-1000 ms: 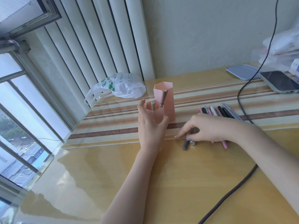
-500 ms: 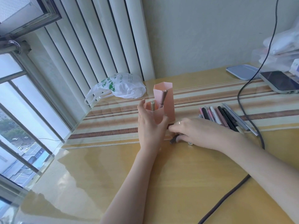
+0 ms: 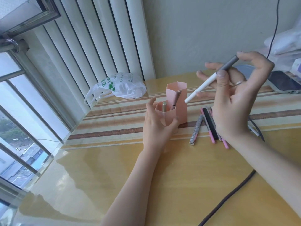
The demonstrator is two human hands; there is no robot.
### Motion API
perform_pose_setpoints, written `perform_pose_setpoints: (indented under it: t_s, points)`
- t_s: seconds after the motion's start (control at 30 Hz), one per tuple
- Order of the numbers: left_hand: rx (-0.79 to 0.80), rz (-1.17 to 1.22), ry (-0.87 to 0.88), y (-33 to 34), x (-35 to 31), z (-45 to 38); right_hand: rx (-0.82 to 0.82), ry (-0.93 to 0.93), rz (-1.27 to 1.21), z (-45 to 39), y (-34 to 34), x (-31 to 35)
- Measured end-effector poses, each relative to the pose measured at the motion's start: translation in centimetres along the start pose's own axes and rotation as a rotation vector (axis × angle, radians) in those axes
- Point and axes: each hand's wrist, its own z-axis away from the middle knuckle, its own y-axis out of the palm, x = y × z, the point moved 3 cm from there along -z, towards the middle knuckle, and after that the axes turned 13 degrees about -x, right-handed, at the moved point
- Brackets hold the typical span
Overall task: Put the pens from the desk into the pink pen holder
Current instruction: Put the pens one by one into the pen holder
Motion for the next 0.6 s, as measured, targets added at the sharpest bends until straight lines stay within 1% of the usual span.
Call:
perform_pose_setpoints:
  t_s: [0.13,0.27,0.33,0.4,0.47,0.53,0.6]
  points:
    - [0.007,-0.005,0.052,0.0,-0.2,0.0,-0.010,0.050,0.001,0.4,0.2,-0.5]
    - [0.032,-0.010,0.090,0.1,-0.4,0.0,0.073,0.077,0.035,1.3,0.4,-1.4]
    - [0.036,-0.003,0.100,0.1,-0.4,0.1,0.144,0.008,0.146,1.8,0.7,-2.1]
    - [0.041,0.004,0.105,0.1,-0.4,0.1,0.233,-0.086,0.359,2.3,0.6,-3.5]
    - [0.039,-0.004,0.117,0.1,-0.3,0.1,0.314,-0.137,0.555,2.7,0.5,-4.8]
    - [0.030,-0.013,0.131,0.1,-0.3,0.1,0.379,-0.145,0.566,2.9,0.6,-5.6]
    - [0.027,-0.023,0.127,0.1,-0.4,0.1,0.410,-0.174,0.570,3.0,0.7,-6.0]
